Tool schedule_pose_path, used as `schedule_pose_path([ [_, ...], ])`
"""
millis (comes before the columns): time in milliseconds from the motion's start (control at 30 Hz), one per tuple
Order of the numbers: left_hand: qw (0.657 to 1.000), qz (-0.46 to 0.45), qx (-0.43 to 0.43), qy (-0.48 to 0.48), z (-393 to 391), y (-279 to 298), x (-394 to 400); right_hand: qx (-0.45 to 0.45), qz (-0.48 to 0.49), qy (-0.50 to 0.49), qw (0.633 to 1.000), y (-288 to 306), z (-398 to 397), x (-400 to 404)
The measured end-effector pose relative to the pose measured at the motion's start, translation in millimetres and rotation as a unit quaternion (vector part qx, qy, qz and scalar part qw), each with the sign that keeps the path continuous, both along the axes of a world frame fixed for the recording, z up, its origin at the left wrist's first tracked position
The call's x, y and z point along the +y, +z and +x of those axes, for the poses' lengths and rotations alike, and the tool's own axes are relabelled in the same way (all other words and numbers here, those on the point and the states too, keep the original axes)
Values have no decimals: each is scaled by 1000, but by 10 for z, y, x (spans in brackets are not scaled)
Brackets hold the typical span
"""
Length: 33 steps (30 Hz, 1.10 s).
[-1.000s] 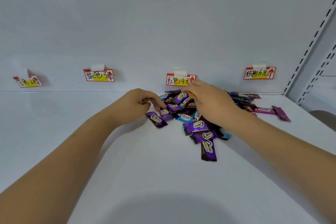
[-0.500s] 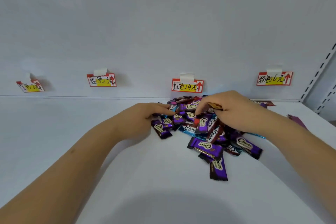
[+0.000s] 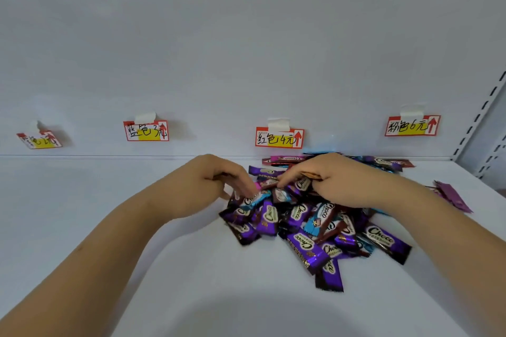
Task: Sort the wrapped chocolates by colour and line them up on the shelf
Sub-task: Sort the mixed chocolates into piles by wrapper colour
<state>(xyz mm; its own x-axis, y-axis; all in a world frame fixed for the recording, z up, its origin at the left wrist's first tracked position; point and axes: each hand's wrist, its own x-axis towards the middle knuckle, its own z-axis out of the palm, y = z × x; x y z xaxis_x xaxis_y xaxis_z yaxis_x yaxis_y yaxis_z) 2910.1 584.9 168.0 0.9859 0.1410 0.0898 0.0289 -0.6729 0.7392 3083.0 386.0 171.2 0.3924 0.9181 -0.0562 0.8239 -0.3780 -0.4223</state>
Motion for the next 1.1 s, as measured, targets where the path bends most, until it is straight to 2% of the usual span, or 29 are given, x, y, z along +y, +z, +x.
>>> schedule_pose_path([
  [133, 994, 24, -57, 93, 34, -51, 36, 10, 41, -6, 999, -73, 52, -126],
  [233, 990, 24, -63, 126, 62, -106, 62, -21, 159, -36, 986, -44, 42, -127],
  [300, 985, 55, -66, 148, 53, -136, 100, 5, 264, -70, 962, 69, -25, -83],
  [367, 980, 85, -53, 173, 21, -153, 132, 29, 314, -110, 943, 192, -138, -7],
  [500, 976, 114, 17, 186, -162, -171, 158, 27, 237, -108, 965, 284, -428, 199],
  [600, 978, 65, 27, 196, -565, -191, 205, 160, 162, -61, 972, 213, -725, 529],
  [733, 954, 109, 60, 274, -1285, -272, 418, 261, 79, -38, 961, 36, -1217, 1066],
  [800, 949, 116, 60, 288, -1619, -284, 468, 318, 46, -47, 946, -6, -1468, 1219],
  [867, 943, 116, 51, 309, -1855, -296, 459, 422, 58, -14, 905, 1, -1663, 1304],
  [900, 933, 131, 51, 332, -1933, -309, 442, 439, 76, -2, 895, 8, -1731, 1324],
  [933, 918, 156, 55, 361, -1981, -320, 418, 404, 94, 9, 910, 8, -1762, 1337],
  [1000, 894, 180, 73, 404, -2000, -341, 323, 231, 131, 14, 964, -32, -1773, 1345],
  [1033, 891, 182, 84, 408, -1981, -359, 258, 160, 160, 11, 974, -68, -1740, 1321],
  [1100, 887, 210, 121, 394, -1880, -395, 114, 141, 173, -1, 975, -137, -1650, 1266],
])
